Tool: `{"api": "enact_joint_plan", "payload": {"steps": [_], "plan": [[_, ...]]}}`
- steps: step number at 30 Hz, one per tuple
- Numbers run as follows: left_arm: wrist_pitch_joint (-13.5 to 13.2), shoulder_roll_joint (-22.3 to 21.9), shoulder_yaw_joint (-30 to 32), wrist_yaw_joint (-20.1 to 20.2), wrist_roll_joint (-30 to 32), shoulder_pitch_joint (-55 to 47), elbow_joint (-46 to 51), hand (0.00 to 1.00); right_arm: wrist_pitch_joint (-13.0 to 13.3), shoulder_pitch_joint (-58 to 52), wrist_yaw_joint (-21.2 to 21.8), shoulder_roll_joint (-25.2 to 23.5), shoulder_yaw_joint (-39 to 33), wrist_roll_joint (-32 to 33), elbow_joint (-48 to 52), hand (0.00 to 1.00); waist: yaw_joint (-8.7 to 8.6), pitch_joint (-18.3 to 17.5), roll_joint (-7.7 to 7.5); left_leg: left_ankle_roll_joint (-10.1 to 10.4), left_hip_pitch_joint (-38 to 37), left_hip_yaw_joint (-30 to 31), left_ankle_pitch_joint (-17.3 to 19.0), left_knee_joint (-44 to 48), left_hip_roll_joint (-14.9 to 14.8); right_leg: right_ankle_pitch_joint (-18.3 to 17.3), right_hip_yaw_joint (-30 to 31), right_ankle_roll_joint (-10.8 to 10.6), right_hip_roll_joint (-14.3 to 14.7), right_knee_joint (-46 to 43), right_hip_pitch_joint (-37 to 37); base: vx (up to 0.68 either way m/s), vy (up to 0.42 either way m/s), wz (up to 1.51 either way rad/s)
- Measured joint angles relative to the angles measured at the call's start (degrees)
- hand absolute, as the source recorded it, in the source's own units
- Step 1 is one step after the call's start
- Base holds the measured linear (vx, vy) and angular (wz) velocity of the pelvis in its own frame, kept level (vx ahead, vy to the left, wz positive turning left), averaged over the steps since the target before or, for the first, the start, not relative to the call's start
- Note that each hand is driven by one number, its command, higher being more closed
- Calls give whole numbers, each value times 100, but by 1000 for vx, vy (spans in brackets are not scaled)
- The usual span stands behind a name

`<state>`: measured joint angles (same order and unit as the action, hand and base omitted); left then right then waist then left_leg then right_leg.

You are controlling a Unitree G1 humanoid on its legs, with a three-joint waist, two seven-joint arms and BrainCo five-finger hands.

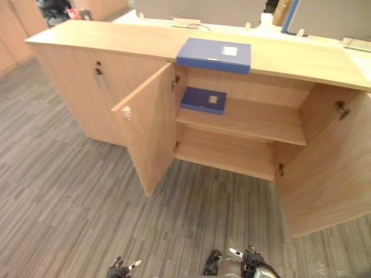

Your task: Walk over to the cabinet, pick up the folder, carry it to the office cabinet, place the folder inside the office cabinet, then close the office cabinet door

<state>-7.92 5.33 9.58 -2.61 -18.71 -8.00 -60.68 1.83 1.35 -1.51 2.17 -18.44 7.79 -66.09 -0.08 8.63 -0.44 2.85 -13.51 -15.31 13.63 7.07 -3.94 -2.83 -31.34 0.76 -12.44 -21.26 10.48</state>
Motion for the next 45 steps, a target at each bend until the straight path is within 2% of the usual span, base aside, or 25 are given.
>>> {"api": "enact_joint_plan", "payload": {"steps": [4, 7, 8, 10, 12, 14, 17, 18, 19, 20, 21, 22, 24, 26, 32, 34, 35, 37, 38, 39, 40, 41, 42, 44, 45], "plan": [[-7, -117, 222, -21, -13, 27, -17, 0, -17, 12, 16, 22, -22, 6, -98, 0, -7, -4, 54, 84, -145, 388, 9, 81, -472, -505, -2, 121, 584, -13, -178, 381, -337, -27], [-27, -166, 408, -18, -161, 26, 17, 0, -34, -89, 15, 19, -16, 11, -170, 0, 2, -20, 57, 190, 396, 686, 55, 2204, -906, -607, 150, 150, 1100, 594, -863, 410, -302, -38], [-31, -218, 542, -12, -233, 13, 59, 0, -37, -117, 15, 50, 14, 53, -188, 0, 29, -31, 113, 167, 973, 827, -332, 3749, -1182, -594, 332, 236, 1366, 900, -1200, 367, -124, -64], [-31, -223, 664, -12, -283, -17, 61, 0, -49, -117, 12, 67, 56, 190, -258, 0, 117, -23, 127, 194, 1496, 865, -265, 5123, -1353, -658, 642, 345, 1582, 1144, -1561, 371, -41, -87], [-30, -228, 722, -10, -382, -27, 66, 0, -60, -69, 5, 98, 62, 250, -400, 0, 240, -4, 104, 119, 1960, 845, -38, 5640, -1254, -654, 1046, 336, 1633, 1342, -1867, 390, 46, -103], [-28, -225, 732, -10, -383, -61, 68, 0, -66, -15, -7, 111, 73, 263, -528, 0, 382, 112, 71, 66, 2480, 925, 332, 5374, -926, -623, 1532, 284, 1514, 1479, -2250, 458, 183, -122], [-28, -230, 766, -7, -424, -124, 97, 0, -63, 32, -22, 95, 268, 283, -568, 0, 467, 211, -22, 43, 2834, 1223, 476, 4307, -459, -657, 1896, 194, 1169, 1480, -2510, 294, 271, -101], [-29, -220, 742, -7, -422, -127, 128, 0, -61, 28, -21, 88, 293, 284, -560, 0, 483, 221, -41, 101, 2921, 1564, 408, 3452, -217, -777, 1963, -19, 971, 1481, -2587, 212, 264, -70], [-31, -244, 705, -7, -402, -144, 135, 0, -53, -5, -21, 134, 365, 283, -542, 0, 479, 172, 48, 171, 2909, 1894, 128, 2571, -124, -891, 2033, -232, 908, 1475, -2614, 357, 418, -64], [-27, -243, 667, 8, -396, -130, 85, 0, -37, -48, -36, 184, 484, 334, -518, 0, 469, 167, 95, 83, 2825, 1925, -639, 2370, -59, -996, 2137, -452, 829, 1473, -2728, 310, 344, -22], [-44, -112, 642, 20, -383, -116, 72, 0, -39, -92, -30, 93, 581, 359, -478, 0, 467, 131, -137, 84, 2727, 1852, -622, 2152, 141, -987, 2096, -432, 649, 1491, -2717, 322, 315, 1], [-67, -67, 633, 24, -383, -106, 102, 0, -40, -95, -29, 57, 673, 360, -446, 0, 472, 124, -215, 72, 2713, 1809, -610, 2068, 208, -962, 2087, -393, 601, 1490, -2674, 199, 168, 13], [-42, -63, 651, 29, -406, -57, 79, 0, -38, -50, -30, -36, 730, 383, -427, 0, 560, 130, -240, -107, 2666, 1711, -490, 2054, 361, -843, 2073, -280, 573, 1485, -2577, 212, 179, -12], [-36, -85, 703, 30, -384, -192, 35, 0, -37, -3, -17, -52, 735, 374, -440, 0, 610, 47, -258, -313, 2385, 1432, -391, 1972, 454, -669, 2157, -378, 357, 1470, -2679, 222, 178, -40], [-36, -78, 651, 35, -365, -238, -24, 0, -56, 11, 27, -41, 1116, 213, -437, 0, 618, -209, -210, -429, 1855, 1225, -444, 1404, 635, -388, 2207, -444, 61, 1254, -2617, 157, 93, -31], [-34, -166, 631, 36, -364, -260, -41, 0, -59, 9, 43, 58, 1109, 200, -415, 0, 618, -195, -34, -524, 1474, 1211, -499, 1009, 670, -393, 2301, -457, -43, 151, -2162, 53, 101, -32], [-28, -169, 586, 44, -356, -325, -50, 0, -60, -4, 61, 147, 1108, 196, -355, 0, 598, -161, 37, -540, 1166, 1206, -491, 689, 735, -374, 2417, -461, -230, -1062, -1653, 32, 113, -20], [19, -114, 507, 55, -325, -373, -66, 0, -55, -117, 72, 208, 1109, 179, -193, 0, 526, -110, -44, -608, 803, 1243, -450, 517, 933, 2, 2396, -283, -618, -2397, -1194, 25, 69, 5], [23, -118, 488, 61, -312, -422, -61, 0, -29, -225, 61, 232, 1077, 159, -122, 0, 492, -109, -20, -668, 664, 1272, -471, 512, 976, 135, 2332, -210, -812, -2881, -1072, 46, 51, 17], [22, -117, 490, 61, -311, -456, -65, 0, -8, -233, 50, 249, 1074, 150, -85, 0, 454, -111, -18, -699, 615, 1272, -452, 510, 976, -23, 2226, -247, -898, -3072, -1018, 73, 39, 15], [26, -121, 487, 60, -309, -475, -66, 0, 18, -204, -5, 271, 1078, 105, -39, 0, 409, -95, 7, -706, 531, 1344, -449, 476, 950, -469, 1959, -313, -1013, -3203, -891, 80, -29, 30], [23, -138, 484, 60, -309, -459, -65, 0, 43, -202, -30, 278, 1072, 113, -34, 0, 361, -102, 36, -680, 521, 1495, -449, 426, 867, -857, 1696, -339, -987, -2988, -780, 81, -68, 42], [12, -150, 483, 59, -309, -447, -61, 0, 52, -199, -31, 276, 1069, 127, -23, 0, 320, -98, 57, -652, 534, 1565, -448, 405, 789, -976, 1599, -363, -929, -2730, -738, 80, -151, 61], [-2, -198, 480, 48, -308, -403, -56, 0, 38, -184, -32, 277, 1039, 216, 6, 0, 301, -51, 150, -461, 565, 1841, -336, 412, 442, -1008, 1612, -477, -480, -897, -793, 75, -191, 60], [-11, -195, 480, 43, -305, -401, -55, 0, 28, -192, -33, 265, 995, 219, 2, 0, 312, -46, 138, -389, 575, 1896, -306, 418, 376, -961, 1625, -497, -402, -424, -804, 141, -309, 49]]}}
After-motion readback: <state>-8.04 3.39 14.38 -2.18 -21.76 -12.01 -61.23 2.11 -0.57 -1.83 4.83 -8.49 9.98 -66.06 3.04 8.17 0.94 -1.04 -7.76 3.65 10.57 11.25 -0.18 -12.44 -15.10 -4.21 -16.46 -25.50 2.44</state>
